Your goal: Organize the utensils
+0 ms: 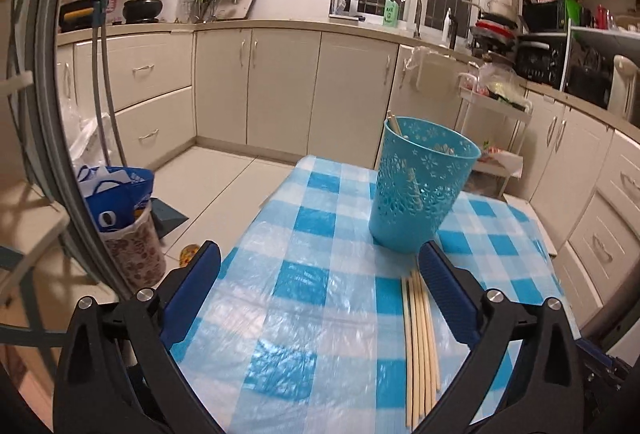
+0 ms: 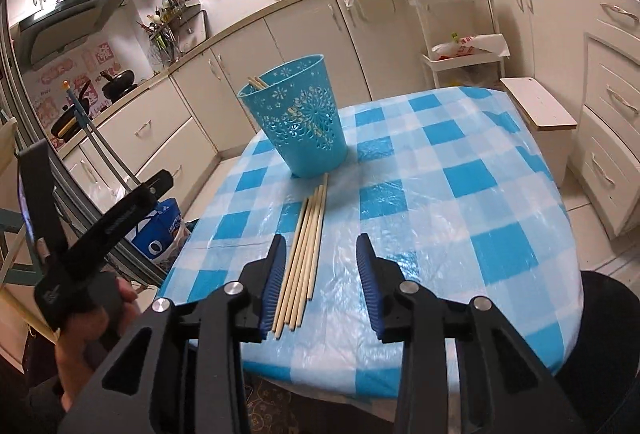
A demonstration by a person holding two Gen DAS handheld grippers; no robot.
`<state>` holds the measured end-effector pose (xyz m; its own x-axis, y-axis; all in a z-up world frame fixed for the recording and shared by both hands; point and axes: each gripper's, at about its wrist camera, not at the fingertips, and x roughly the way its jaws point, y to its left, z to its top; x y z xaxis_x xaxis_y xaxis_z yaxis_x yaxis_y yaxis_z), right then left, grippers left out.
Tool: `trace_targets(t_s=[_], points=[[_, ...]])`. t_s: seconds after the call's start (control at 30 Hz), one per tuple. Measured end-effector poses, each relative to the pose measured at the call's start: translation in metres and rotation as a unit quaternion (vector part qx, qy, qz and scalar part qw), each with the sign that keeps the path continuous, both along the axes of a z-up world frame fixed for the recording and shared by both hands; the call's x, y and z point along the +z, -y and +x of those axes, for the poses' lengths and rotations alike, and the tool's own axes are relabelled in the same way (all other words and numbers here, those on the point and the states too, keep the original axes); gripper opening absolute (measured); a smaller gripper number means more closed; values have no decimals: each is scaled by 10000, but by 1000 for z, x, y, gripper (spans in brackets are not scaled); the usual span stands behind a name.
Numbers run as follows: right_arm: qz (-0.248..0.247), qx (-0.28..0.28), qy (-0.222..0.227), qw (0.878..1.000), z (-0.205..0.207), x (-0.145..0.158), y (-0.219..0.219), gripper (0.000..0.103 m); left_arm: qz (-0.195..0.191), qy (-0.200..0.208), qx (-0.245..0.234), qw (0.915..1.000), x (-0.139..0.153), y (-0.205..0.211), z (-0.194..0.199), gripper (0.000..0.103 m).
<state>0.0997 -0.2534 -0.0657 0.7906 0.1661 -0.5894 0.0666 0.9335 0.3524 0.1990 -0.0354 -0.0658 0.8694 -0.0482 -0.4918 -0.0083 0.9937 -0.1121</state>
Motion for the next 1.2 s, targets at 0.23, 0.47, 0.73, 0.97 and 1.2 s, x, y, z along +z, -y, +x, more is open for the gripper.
trace_targets(t_s=[0.23, 0.47, 0.73, 0.97, 1.2], points=[[-5, 40, 157, 9999, -12, 6, -9, 39, 220, -152, -87, 9996, 12, -5, -23, 95], [-157, 23, 305, 9994, -18, 12, -12, 39, 45, -328, -13, 9995, 5, -15, -27, 95], [-199, 118, -183, 9996, 7, -18, -16, 36, 23, -406, 30, 9992, 0, -23, -28, 95], [-377, 251, -717, 9964, 63, -58, -22, 28, -89, -467, 188, 9987, -11, -38, -22, 95], [-626, 260, -997, 9927, 113, -74, -29, 28, -143, -756, 185, 9969, -33, -42, -8, 95]])
